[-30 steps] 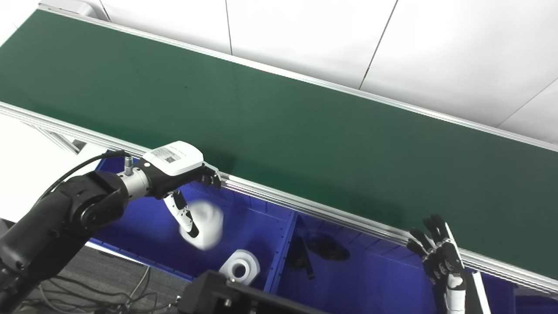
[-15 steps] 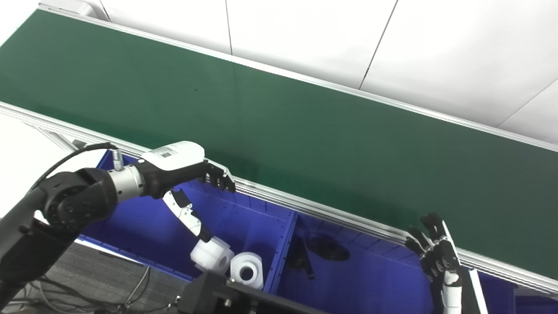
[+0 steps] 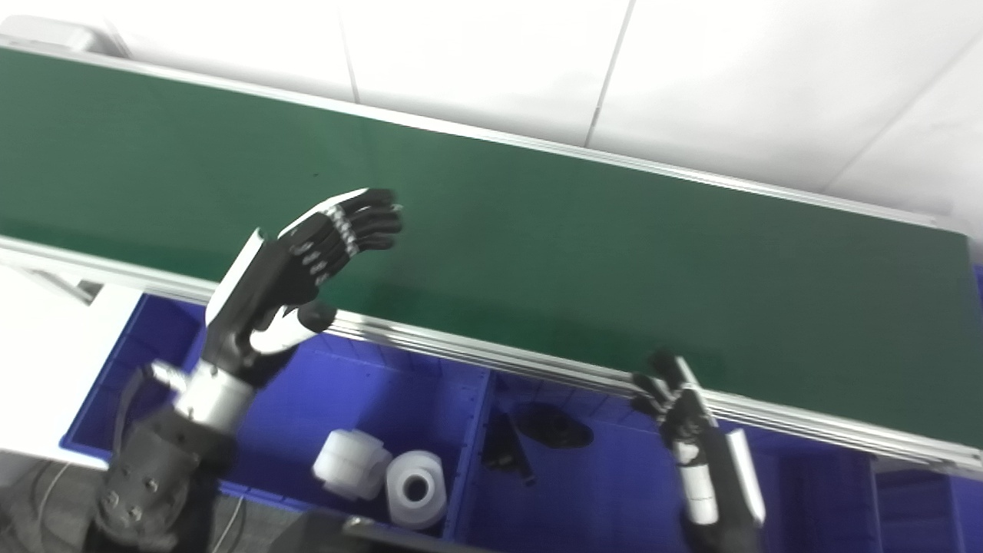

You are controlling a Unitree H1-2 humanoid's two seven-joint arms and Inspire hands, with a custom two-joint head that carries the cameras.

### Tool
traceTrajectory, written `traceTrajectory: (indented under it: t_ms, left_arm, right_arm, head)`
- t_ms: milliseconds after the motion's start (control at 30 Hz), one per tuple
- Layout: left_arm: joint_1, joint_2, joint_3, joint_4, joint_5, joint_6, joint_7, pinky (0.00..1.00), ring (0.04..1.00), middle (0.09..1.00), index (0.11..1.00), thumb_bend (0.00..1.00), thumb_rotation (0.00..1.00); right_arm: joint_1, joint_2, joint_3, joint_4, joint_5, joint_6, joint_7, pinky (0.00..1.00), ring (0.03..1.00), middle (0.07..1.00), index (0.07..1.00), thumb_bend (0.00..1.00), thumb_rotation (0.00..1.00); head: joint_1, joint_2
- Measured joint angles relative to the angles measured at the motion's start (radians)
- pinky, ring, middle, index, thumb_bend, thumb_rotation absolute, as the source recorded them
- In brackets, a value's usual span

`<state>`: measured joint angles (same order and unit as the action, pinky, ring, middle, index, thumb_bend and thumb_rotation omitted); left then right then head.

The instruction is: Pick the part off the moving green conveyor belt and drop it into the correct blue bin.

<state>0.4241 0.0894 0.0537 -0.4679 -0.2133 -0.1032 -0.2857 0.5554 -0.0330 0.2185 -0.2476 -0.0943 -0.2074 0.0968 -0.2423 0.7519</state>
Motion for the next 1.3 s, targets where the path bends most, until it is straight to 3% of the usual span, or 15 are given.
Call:
traceTrajectory:
  t_ms: [133, 200, 333, 600, 667, 733, 833, 1100, 1300]
  left_arm:
    - [-0.043, -0.002, -0.033, 0.044, 0.058, -0.077, 0.000, 0.86, 0.892, 0.901, 0.895, 0.93, 0.68]
    - [-0.064, -0.002, -0.038, 0.055, 0.080, -0.104, 0.002, 0.85, 0.899, 0.910, 0.903, 0.93, 0.69]
    - [-0.070, -0.008, -0.050, 0.063, 0.109, -0.140, 0.020, 0.94, 0.967, 0.981, 0.964, 0.91, 0.73]
    - [-0.003, -0.059, -0.144, 0.096, 0.204, -0.229, 0.051, 1.00, 1.000, 1.000, 1.000, 0.87, 0.75]
    - [0.036, -0.069, -0.161, 0.092, 0.215, -0.235, 0.057, 1.00, 1.000, 1.000, 1.000, 0.86, 0.74]
    - [0.085, -0.075, -0.177, 0.089, 0.227, -0.235, 0.066, 1.00, 1.000, 1.000, 1.000, 0.77, 0.73]
    - [0.135, -0.074, -0.194, 0.091, 0.229, -0.235, 0.075, 1.00, 1.000, 1.000, 1.000, 0.71, 0.72]
    - [0.093, -0.074, -0.204, 0.135, 0.240, -0.229, 0.097, 1.00, 1.000, 1.000, 1.000, 0.78, 0.73]
    - [0.092, -0.082, -0.225, 0.136, 0.293, -0.234, 0.113, 1.00, 1.000, 1.000, 1.000, 0.85, 0.80]
  right_arm:
    - [-0.010, 0.053, 0.001, 0.008, -0.042, -0.106, -0.055, 0.84, 0.894, 0.961, 0.951, 0.91, 0.95]
    - [-0.018, 0.067, 0.001, 0.007, -0.052, -0.124, -0.071, 0.84, 0.887, 0.959, 0.952, 0.92, 0.96]
    - [-0.016, 0.073, 0.001, 0.004, -0.061, -0.126, -0.088, 0.82, 0.881, 0.956, 0.949, 0.93, 0.96]
    - [-0.049, 0.074, 0.018, 0.004, -0.077, -0.126, -0.090, 0.84, 0.909, 0.972, 0.959, 0.91, 0.98]
    - [-0.048, 0.074, 0.019, 0.004, -0.076, -0.124, -0.090, 0.85, 0.914, 0.978, 0.963, 0.88, 0.98]
    - [-0.049, 0.074, 0.021, 0.004, -0.066, -0.118, -0.090, 0.86, 0.923, 0.995, 0.972, 0.83, 0.99]
    - [-0.056, 0.074, 0.024, 0.014, -0.042, -0.112, -0.087, 0.87, 0.927, 1.000, 0.978, 0.82, 0.98]
    - [-0.113, 0.079, 0.032, 0.074, -0.001, -0.072, -0.084, 0.85, 0.919, 0.997, 0.990, 0.83, 0.98]
    - [-0.129, 0.085, 0.051, 0.065, 0.011, -0.057, -0.077, 0.86, 0.913, 0.983, 0.967, 0.87, 0.98]
  head:
    - [-0.011, -0.025]
    - [-0.017, -0.034]
    - [-0.019, -0.039]
    - [0.020, -0.035]
    - [0.026, -0.032]
    - [0.038, -0.029]
    - [0.046, -0.029]
    - [0.066, -0.034]
    - [0.081, -0.037]
